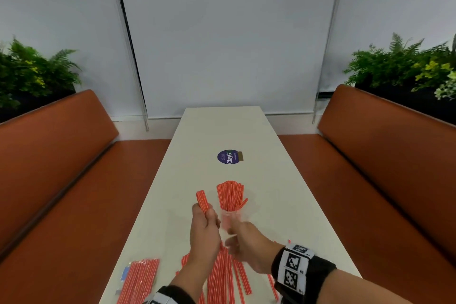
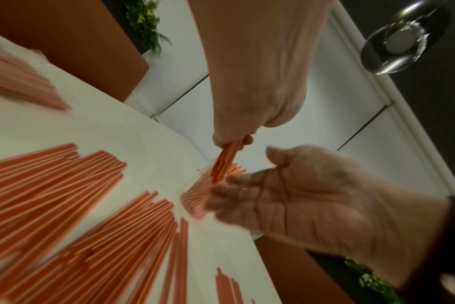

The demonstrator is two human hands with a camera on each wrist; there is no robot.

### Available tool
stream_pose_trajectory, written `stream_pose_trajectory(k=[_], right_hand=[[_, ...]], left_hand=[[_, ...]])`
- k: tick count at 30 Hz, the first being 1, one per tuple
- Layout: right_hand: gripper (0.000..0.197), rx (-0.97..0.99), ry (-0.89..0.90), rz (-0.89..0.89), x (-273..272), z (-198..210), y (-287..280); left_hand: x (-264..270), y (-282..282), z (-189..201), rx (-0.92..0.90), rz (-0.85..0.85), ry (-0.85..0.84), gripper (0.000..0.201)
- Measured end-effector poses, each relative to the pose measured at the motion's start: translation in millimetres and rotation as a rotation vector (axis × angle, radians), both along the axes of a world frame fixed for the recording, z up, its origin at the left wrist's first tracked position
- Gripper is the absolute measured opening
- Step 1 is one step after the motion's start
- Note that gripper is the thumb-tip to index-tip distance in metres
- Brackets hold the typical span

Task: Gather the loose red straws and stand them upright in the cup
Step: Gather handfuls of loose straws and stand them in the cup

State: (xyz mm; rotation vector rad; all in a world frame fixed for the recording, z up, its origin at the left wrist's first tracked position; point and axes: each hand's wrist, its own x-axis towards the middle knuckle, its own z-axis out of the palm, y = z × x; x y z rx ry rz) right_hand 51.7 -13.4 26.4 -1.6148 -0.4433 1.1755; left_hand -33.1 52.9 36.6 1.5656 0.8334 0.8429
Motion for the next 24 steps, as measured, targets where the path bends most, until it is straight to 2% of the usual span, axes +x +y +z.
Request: stream_pose_trajectory(k=[2, 4, 6, 14, 15, 16, 20, 22, 24], right_hand=[[0.059, 0.04, 0.342, -0.069, -5.1, -6.6, -2.2], [0.05, 0.176, 0.471, -0.158, -12.1, 3.2, -2.9], [0.037, 0.262, 0.485, -0.202, -17.2, 14.9, -1.9], [0.05, 0.34, 0.427, -0.252, -5.4, -3.0, 5.4], [0.05, 0.327, 0.376, -0.236, -1.5, -7.1, 7.4], [0.049, 0.269, 0.253, -0.221, 3.2, -10.6, 8.9], [0.03, -0.11, -0.496, -0.251, 24.8, -18.1, 9.9], [0.048, -0.26, -0.711, -0.16, 32.6, -19.0, 13.9], [0.076, -0.355, -0.823, -0.089, 36.3, -17.6, 21.1]], left_hand=[[3.2, -4.8, 9.1, 0.021, -0.001, -0.005, 0.014], [6.1, -13.2, 11.7, -0.002, -0.056, 0.003, 0.013], [7.4, -19.9, 10.0, 0.006, -0.106, 0.033, 0.012], [22.8, -3.4, 4.9, 0.048, -0.201, 0.174, 0.013], [25.8, 1.4, 6.2, 0.064, -0.199, 0.184, 0.013], [29.5, 7.3, 7.4, 0.083, -0.186, 0.191, 0.013], [49.8, 35.2, 9.4, 0.16, -0.103, 0.165, 0.01], [61.2, 47.8, 7.4, 0.219, -0.061, 0.167, 0.01], [71.8, 57.2, 3.6, 0.276, -0.044, 0.183, 0.009]])
